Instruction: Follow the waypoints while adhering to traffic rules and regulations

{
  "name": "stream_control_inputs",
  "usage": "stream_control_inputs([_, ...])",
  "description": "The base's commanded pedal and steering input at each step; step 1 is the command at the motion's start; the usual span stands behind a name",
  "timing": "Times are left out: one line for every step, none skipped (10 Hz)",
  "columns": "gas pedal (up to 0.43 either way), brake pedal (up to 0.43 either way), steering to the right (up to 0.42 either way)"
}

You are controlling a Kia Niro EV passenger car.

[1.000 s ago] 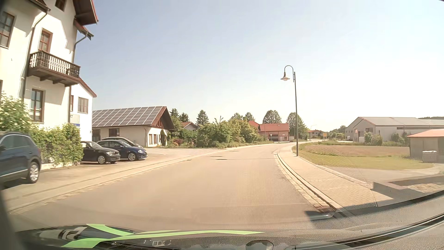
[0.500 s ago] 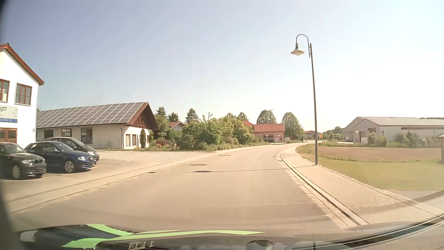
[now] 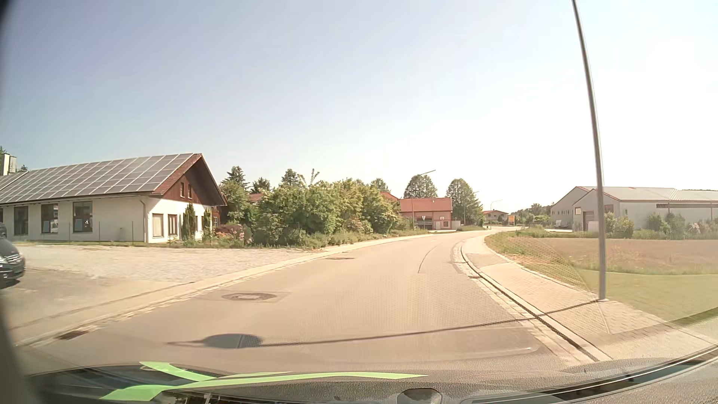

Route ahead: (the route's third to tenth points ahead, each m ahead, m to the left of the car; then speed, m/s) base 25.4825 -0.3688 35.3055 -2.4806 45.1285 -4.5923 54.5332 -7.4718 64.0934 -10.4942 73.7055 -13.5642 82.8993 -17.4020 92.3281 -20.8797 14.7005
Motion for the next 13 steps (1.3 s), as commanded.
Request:
stream_control_inputs([0.157,0.0,0.023])
stream_control_inputs([0.157,0.0,0.028])
stream_control_inputs([0.169,0.0,0.029])
stream_control_inputs([0.169,0.0,0.029])
stream_control_inputs([0.169,0.0,0.029])
stream_control_inputs([0.157,0.0,0.029])
stream_control_inputs([0.157,0.0,0.029])
stream_control_inputs([0.15,0.0,0.029])
stream_control_inputs([0.15,0.0,0.03])
stream_control_inputs([0.15,0.0,0.03])
stream_control_inputs([0.15,0.0,0.029])
stream_control_inputs([0.15,0.0,0.029])
stream_control_inputs([0.15,0.0,0.029])
